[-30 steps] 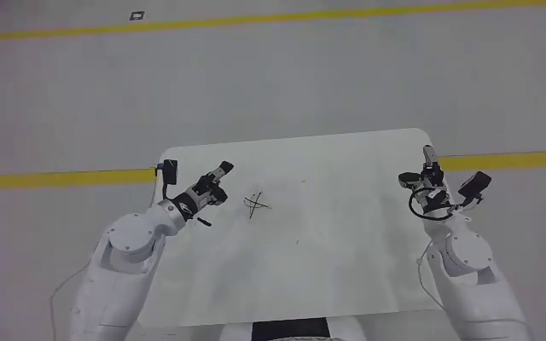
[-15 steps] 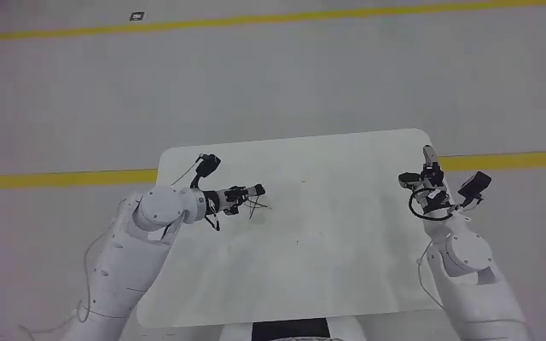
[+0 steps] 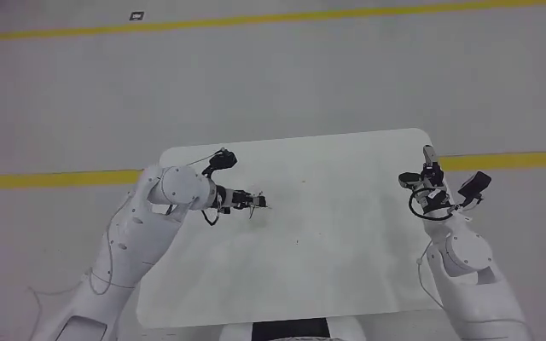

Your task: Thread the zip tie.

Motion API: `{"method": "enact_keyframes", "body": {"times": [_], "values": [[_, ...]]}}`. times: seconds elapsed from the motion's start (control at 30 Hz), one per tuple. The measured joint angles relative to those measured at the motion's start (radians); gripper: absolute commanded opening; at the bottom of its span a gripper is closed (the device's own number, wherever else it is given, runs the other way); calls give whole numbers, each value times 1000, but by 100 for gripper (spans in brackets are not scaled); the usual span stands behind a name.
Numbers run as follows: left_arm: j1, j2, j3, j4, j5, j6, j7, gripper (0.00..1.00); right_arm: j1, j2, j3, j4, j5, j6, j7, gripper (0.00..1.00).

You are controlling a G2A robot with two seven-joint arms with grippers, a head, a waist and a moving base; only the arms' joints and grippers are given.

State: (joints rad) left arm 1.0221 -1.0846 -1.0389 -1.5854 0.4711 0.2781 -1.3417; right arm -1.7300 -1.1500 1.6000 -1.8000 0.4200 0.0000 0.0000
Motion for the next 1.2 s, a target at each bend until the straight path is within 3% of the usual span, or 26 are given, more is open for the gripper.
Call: {"method": "enact_keyframes", "body": {"times": [0.07,0.4,0.47,0.63,0.83,0.87,0.93,1.2], "values": [[-39,-3,38,23,27,-7,-38,100,0,0,0,0,0,0,0,100],[-36,-3,39,22,27,-10,-37,100,0,0,0,0,0,0,0,100],[-46,-5,60,26,41,-33,-40,100,0,0,0,0,0,0,0,100],[-128,-21,149,76,98,-38,-49,100,0,0,0,0,0,0,0,100],[-261,-63,320,196,126,-6,-48,100,0,0,0,0,0,0,0,100],[-293,-75,371,232,126,6,-48,100,0,0,0,0,0,0,0,100],[-319,-82,414,253,129,9,-48,100,0,0,0,0,0,0,0,100],[-319,-83,419,254,130,7,-48,100,0,0,0,0,0,0,0,100]]}}
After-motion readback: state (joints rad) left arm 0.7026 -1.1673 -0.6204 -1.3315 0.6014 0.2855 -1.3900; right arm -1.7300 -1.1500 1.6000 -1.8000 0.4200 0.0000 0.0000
